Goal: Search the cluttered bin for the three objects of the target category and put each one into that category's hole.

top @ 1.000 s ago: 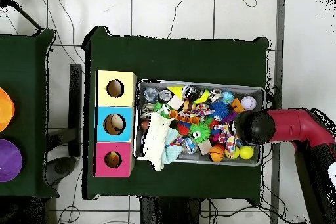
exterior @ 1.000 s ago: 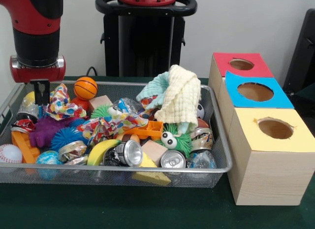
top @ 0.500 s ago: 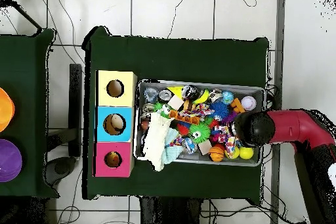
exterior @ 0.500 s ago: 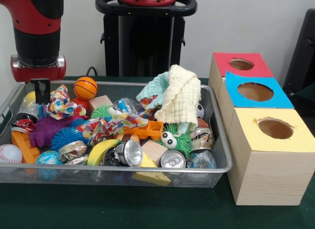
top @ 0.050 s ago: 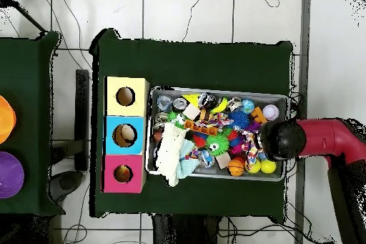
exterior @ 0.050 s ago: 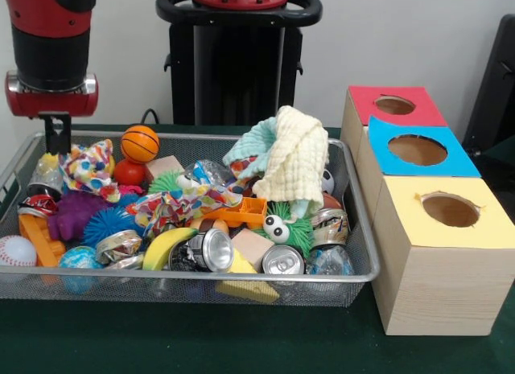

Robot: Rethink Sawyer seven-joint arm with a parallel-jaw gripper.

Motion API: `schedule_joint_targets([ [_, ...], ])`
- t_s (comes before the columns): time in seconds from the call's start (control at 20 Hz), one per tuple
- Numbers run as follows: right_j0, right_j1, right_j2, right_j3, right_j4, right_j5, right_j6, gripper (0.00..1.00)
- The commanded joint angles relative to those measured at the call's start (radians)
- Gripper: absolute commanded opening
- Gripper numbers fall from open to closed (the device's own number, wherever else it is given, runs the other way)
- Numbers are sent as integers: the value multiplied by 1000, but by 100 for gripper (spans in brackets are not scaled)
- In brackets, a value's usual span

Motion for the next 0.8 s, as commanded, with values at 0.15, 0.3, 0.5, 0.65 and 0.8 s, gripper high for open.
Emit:
schedule_joint_targets([
  [0.15,30,-139,45,41,89,228,-324,0],
  [0.3,42,-148,58,26,135,287,-303,0],
  [0.5,70,-153,65,-19,196,376,-259,0],
  [0.65,98,-142,61,-61,225,416,-212,0],
  [0.8,124,-99,52,-122,230,439,-183,0],
])
